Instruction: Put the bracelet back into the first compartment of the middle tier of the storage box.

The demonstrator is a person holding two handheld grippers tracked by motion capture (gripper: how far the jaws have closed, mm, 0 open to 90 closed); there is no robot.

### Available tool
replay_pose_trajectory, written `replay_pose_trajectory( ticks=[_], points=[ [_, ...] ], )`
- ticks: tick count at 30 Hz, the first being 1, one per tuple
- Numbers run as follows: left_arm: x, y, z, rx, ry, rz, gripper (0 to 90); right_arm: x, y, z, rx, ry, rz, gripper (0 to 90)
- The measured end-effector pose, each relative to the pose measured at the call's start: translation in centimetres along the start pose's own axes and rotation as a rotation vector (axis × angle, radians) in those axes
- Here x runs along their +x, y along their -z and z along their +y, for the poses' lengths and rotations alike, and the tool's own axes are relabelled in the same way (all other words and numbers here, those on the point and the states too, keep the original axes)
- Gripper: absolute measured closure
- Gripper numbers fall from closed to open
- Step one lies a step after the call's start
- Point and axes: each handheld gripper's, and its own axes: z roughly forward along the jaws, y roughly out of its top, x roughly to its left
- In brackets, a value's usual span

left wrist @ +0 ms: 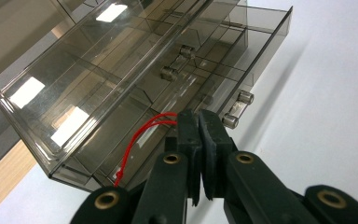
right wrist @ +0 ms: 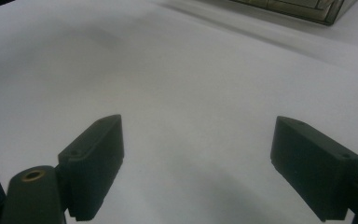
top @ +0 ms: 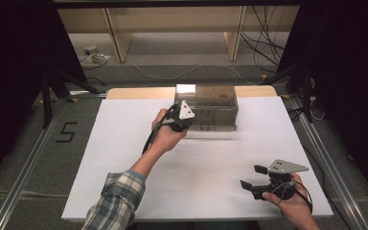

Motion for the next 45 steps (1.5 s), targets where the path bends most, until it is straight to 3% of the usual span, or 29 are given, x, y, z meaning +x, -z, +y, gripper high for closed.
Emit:
replay_pose_trajectory(
  ticks=[45],
  points=[
    [1.1,-2.2,-0.8,0.031,0.004,0.005,87.7,0.0,0.0,0.0,-0.001,0.001,-0.001,18.2]
  ],
)
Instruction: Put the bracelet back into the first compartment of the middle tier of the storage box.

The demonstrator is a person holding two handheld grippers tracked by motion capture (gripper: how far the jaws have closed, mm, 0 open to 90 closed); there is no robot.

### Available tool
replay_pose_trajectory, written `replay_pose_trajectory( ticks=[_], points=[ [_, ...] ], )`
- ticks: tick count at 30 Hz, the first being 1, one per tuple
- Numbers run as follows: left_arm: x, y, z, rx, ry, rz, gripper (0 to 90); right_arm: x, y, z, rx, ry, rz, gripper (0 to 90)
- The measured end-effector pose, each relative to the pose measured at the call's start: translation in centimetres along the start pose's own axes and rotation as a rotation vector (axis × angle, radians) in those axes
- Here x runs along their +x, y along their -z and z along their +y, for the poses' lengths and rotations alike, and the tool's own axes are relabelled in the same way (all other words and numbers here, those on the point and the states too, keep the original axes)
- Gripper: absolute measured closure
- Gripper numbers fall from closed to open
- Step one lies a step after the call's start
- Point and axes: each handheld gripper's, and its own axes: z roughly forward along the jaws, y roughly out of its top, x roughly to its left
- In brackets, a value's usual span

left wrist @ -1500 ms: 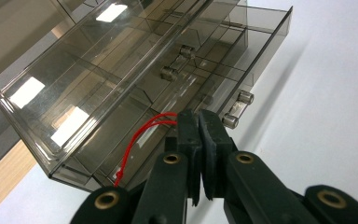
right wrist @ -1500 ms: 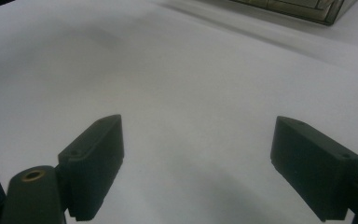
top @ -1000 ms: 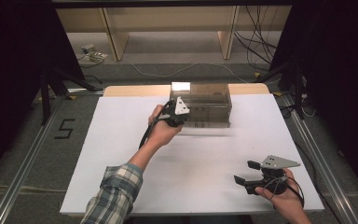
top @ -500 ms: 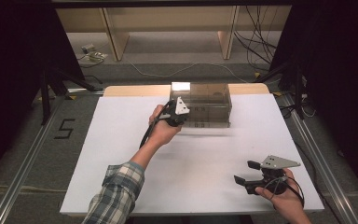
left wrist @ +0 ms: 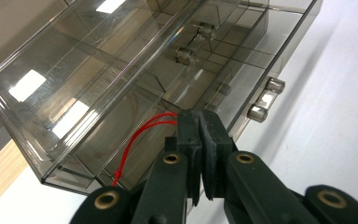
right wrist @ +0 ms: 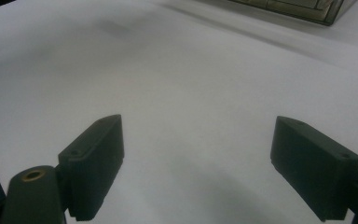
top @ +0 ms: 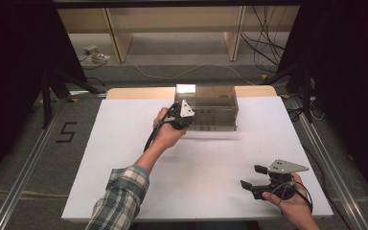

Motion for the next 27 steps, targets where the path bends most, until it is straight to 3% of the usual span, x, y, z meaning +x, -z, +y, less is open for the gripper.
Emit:
replay_pose_trajectory(
  ticks=[12,27],
  points=[
    [0.2,-0.5,0.0,0.014,-0.007,0.004,87.7,0.0,0.0,0.0,-0.001,-0.002,0.002,18.2],
    [0.3,-1.4,-0.1,0.007,0.012,0.007,87.6,-0.1,0.0,0.0,-0.001,-0.002,0.002,18.2]
  ],
)
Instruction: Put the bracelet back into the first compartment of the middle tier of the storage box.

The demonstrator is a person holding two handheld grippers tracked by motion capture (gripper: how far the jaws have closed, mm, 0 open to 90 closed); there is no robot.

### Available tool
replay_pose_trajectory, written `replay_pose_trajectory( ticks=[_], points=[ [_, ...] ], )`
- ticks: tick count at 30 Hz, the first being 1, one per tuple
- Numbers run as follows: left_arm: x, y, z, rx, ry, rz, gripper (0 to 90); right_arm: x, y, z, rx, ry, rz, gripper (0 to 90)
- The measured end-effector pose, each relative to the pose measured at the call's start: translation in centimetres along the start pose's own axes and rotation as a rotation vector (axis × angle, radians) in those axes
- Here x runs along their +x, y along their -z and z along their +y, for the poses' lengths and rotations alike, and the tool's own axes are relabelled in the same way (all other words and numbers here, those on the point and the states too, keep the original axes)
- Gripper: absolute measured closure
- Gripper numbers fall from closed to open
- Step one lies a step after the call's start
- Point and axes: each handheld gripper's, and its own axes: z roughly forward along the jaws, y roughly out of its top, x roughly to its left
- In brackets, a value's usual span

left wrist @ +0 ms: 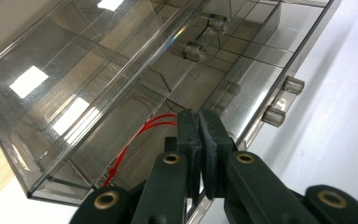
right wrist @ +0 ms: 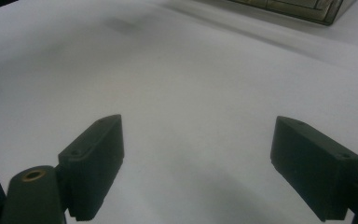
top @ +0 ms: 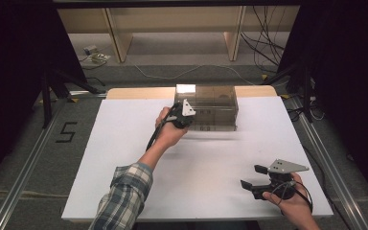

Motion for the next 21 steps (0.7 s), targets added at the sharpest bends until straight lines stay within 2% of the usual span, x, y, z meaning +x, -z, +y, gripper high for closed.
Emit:
replay_pose_trajectory(
  ticks=[21],
  points=[
    [0.1,-0.78,-0.2,0.003,0.015,0.008,87.6,-0.01,0.01,0.0,-0.001,0.0,0.0,18.2]
  ],
)
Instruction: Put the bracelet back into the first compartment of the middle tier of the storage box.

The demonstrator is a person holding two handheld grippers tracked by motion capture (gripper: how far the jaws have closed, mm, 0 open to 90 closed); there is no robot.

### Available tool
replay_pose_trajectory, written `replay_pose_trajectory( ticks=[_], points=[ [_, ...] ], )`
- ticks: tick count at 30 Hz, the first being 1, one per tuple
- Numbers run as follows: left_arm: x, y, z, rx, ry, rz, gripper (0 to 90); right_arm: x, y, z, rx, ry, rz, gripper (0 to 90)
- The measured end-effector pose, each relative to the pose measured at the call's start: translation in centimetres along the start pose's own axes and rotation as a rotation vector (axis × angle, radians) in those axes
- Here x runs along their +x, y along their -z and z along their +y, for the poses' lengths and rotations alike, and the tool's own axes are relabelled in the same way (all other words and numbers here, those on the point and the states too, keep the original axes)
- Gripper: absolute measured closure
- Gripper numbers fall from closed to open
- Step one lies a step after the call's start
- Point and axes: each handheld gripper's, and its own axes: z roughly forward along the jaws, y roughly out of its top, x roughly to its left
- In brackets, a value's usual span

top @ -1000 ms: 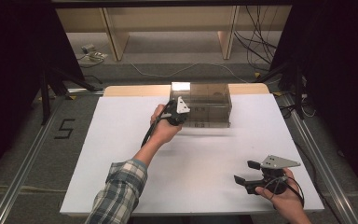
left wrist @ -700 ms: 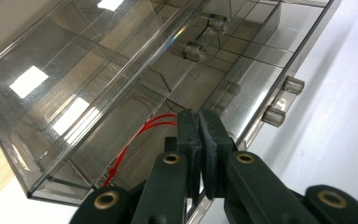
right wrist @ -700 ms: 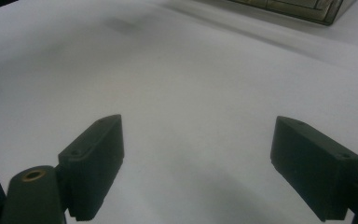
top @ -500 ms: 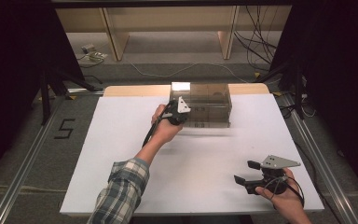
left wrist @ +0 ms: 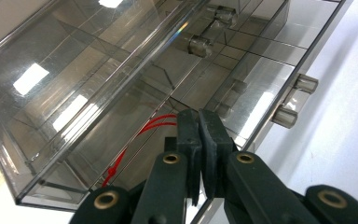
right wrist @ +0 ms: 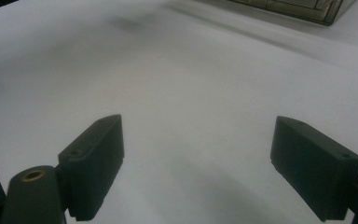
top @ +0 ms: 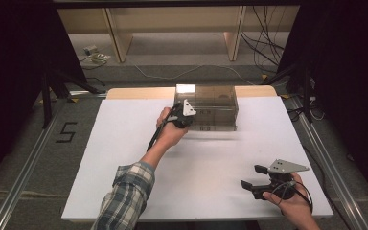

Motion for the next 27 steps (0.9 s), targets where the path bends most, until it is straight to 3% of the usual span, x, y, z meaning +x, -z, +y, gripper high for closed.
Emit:
replay_pose_trajectory(
  ticks=[27],
  points=[
    [0.13,-0.53,-0.2,-0.003,0.015,0.01,86.7,0.01,0.02,0.0,0.0,0.0,0.0,18.1]
  ],
)
